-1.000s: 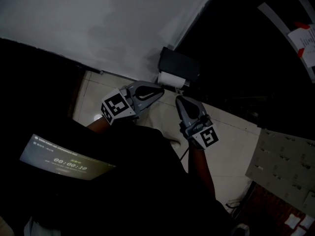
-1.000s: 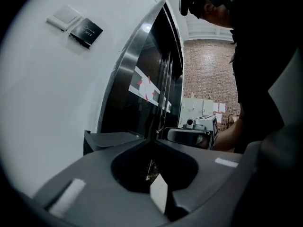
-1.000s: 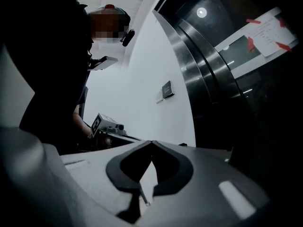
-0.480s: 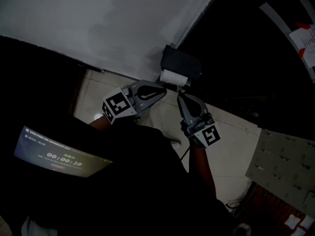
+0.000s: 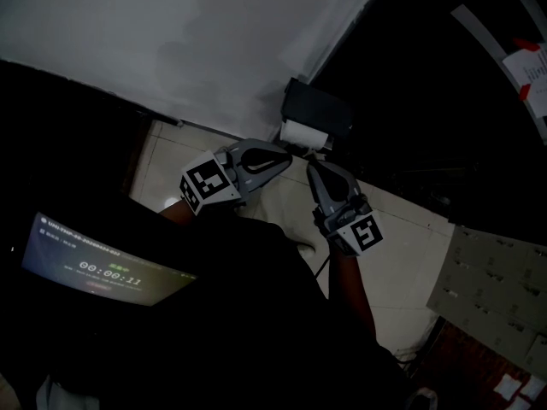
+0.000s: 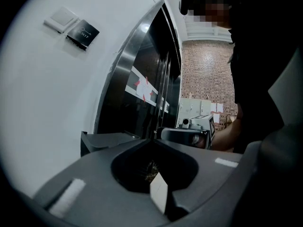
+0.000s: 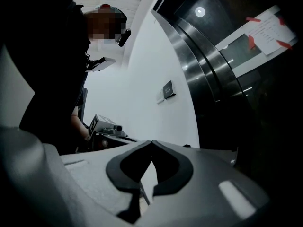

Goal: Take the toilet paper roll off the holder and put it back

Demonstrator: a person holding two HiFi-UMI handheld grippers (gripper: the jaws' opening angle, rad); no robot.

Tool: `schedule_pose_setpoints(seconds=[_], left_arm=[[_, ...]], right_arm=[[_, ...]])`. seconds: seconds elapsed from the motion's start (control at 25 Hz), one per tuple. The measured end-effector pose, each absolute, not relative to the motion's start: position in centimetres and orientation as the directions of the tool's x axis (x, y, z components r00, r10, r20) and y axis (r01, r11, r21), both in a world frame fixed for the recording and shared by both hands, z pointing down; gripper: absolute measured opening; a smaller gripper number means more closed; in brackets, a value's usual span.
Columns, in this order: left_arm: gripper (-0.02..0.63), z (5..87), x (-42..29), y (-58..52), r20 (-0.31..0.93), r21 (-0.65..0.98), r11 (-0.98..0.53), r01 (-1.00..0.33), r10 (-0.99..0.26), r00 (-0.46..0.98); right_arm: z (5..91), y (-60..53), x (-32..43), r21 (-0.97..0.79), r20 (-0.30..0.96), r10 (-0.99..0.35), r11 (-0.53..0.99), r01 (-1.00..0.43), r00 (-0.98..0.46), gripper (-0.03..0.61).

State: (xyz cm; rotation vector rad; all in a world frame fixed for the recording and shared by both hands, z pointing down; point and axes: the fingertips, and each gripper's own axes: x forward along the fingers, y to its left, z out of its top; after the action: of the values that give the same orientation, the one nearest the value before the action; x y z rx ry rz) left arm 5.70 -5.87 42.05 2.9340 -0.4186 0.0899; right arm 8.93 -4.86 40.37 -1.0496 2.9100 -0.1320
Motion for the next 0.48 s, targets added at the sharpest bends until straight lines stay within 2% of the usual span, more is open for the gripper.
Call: schedule_pose_setpoints(seconds=[0.48], left_arm=[[0.0,42.36,5.42,-5.73,0.085,0.166,-0.945,-0.283,-0.272,0.959]], right_arm=[[41.01,-4.77,8.31,-0.099,-0.003,-0.64,0.765,-0.636,-0.769,0.0]])
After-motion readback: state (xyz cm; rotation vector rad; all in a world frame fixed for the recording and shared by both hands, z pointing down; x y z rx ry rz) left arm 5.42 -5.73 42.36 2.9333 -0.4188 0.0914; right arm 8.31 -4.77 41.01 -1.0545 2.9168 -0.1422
